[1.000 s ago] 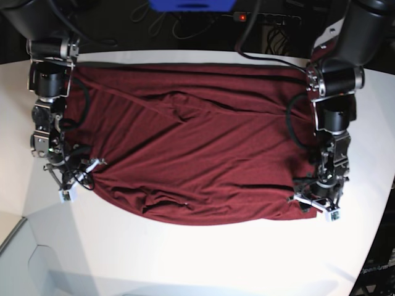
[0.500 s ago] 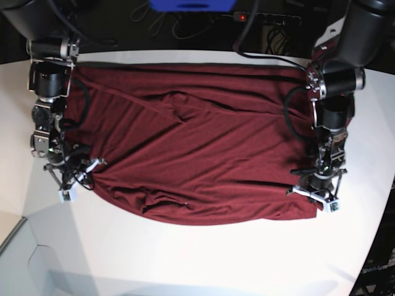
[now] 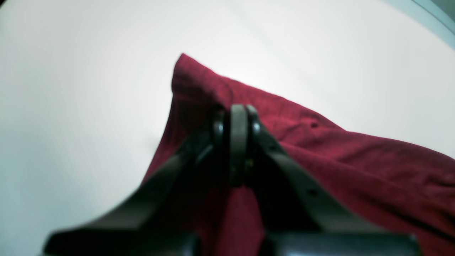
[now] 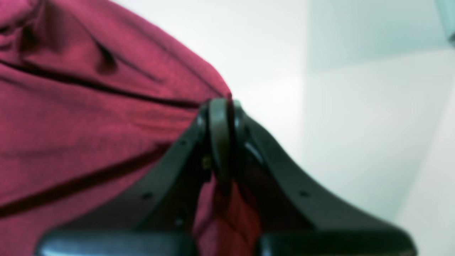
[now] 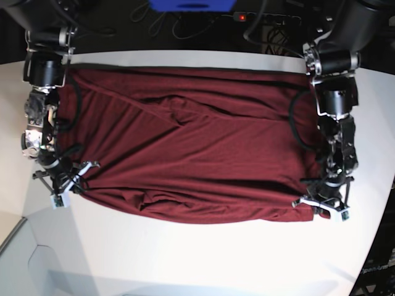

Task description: Layout the t-shirt on the table in an organized manner, then fold the t-shirt properly

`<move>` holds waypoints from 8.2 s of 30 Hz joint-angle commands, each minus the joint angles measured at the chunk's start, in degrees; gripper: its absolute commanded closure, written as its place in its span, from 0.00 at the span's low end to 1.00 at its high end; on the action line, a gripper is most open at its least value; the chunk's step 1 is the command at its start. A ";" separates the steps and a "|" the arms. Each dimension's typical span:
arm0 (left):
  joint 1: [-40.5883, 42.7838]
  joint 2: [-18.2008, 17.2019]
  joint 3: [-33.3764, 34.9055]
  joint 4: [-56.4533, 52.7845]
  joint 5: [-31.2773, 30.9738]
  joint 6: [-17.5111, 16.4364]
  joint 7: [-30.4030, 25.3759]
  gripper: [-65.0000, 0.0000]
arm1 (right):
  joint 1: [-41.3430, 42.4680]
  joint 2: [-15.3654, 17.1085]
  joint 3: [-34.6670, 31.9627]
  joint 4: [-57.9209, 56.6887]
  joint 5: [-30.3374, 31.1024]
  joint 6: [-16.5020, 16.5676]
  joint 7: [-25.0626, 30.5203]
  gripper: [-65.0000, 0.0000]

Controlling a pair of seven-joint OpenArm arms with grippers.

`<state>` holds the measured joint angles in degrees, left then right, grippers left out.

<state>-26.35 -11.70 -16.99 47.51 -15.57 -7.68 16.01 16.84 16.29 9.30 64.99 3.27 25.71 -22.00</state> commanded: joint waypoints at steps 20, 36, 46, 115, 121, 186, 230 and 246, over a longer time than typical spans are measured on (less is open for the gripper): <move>14.26 1.37 -9.16 28.76 -3.20 -0.10 12.87 1.00 | -8.53 0.63 8.06 13.29 0.82 1.76 1.56 1.00; 23.84 2.61 -9.42 37.72 -3.28 -0.10 13.31 1.00 | -20.14 -2.54 9.56 26.66 0.82 5.19 1.56 1.00; 26.04 2.52 -14.17 37.81 -3.28 -0.62 13.40 1.00 | -22.51 -2.18 9.56 25.95 0.73 5.19 1.65 1.00; 26.04 1.99 -14.35 36.05 -9.17 -0.80 22.10 0.49 | -15.21 -5.35 7.54 32.28 0.47 10.20 -8.46 0.57; 26.39 1.37 -14.35 35.88 -9.09 -0.80 22.10 0.49 | -12.66 -5.35 2.08 32.28 0.38 10.20 -10.31 0.57; 23.40 3.92 -19.97 30.34 -9.35 -0.80 22.63 1.00 | -12.75 -5.35 -4.68 32.28 0.38 10.20 -10.31 0.57; 38.17 8.32 -27.27 44.85 -13.31 -0.71 22.80 0.99 | -12.31 -5.96 -4.77 32.28 0.38 10.20 -10.31 0.57; 38.08 8.41 -27.45 44.85 -13.83 -0.71 27.46 0.50 | 6.06 -10.36 -10.75 5.91 0.38 10.11 -13.65 0.41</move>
<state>11.97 -2.76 -44.21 91.20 -28.60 -8.16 44.34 21.37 5.85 -1.52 69.67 2.81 35.99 -36.95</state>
